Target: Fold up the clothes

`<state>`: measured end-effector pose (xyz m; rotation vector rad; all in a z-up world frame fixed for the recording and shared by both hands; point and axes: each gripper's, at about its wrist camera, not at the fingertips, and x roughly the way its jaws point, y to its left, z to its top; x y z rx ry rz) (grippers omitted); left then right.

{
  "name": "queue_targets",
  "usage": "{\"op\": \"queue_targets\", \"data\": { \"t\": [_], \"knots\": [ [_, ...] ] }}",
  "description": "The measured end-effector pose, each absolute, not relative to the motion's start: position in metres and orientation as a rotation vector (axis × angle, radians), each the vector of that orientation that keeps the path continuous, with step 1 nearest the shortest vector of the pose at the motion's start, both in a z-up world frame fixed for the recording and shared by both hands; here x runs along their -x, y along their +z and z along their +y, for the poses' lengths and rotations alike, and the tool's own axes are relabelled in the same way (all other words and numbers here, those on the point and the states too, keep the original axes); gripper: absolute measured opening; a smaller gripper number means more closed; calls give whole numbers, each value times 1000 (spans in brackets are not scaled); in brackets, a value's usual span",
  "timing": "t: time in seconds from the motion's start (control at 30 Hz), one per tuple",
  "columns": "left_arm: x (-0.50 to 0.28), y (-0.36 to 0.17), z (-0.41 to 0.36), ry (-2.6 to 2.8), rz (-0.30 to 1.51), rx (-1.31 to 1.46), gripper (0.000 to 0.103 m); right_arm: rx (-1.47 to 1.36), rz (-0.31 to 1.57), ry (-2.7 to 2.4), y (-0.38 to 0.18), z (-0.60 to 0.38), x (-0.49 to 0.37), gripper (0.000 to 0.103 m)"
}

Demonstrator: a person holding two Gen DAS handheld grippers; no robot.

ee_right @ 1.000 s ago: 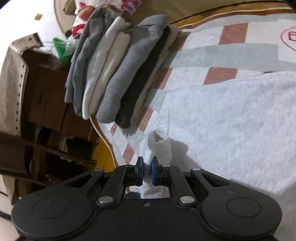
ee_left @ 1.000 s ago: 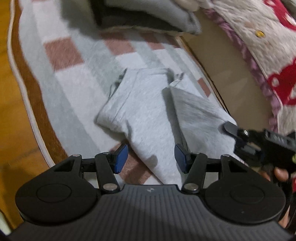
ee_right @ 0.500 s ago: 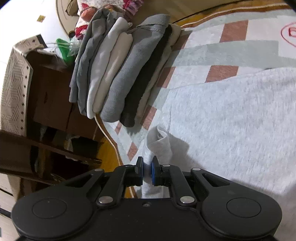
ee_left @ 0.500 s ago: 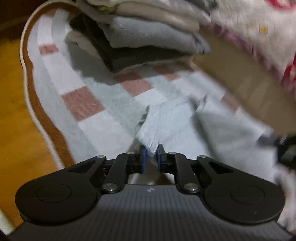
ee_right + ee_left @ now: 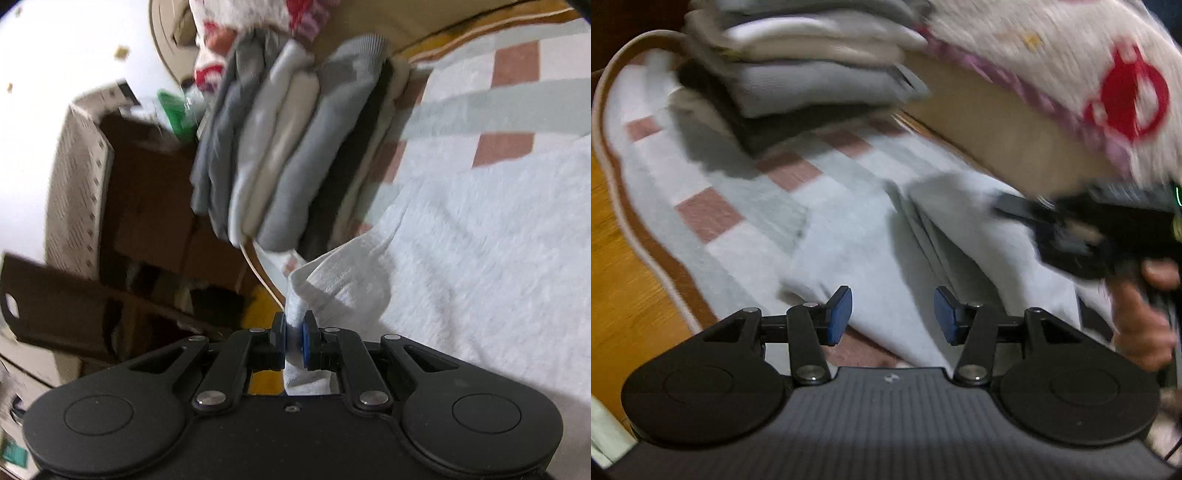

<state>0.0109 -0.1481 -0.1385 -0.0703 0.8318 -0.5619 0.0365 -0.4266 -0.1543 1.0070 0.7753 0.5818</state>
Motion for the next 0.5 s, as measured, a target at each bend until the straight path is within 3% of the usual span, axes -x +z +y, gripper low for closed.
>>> {"op": "queue_targets", "data": {
  "t": [0.1, 0.5],
  "knots": [
    [-4, -140, -165, -638, 853, 12, 48, -955, 792, 592, -157, -421, -41, 11],
    [-18, -138, -165, -694, 885, 374, 59, -868, 811, 671, -158, -423, -52, 11]
  ]
}}
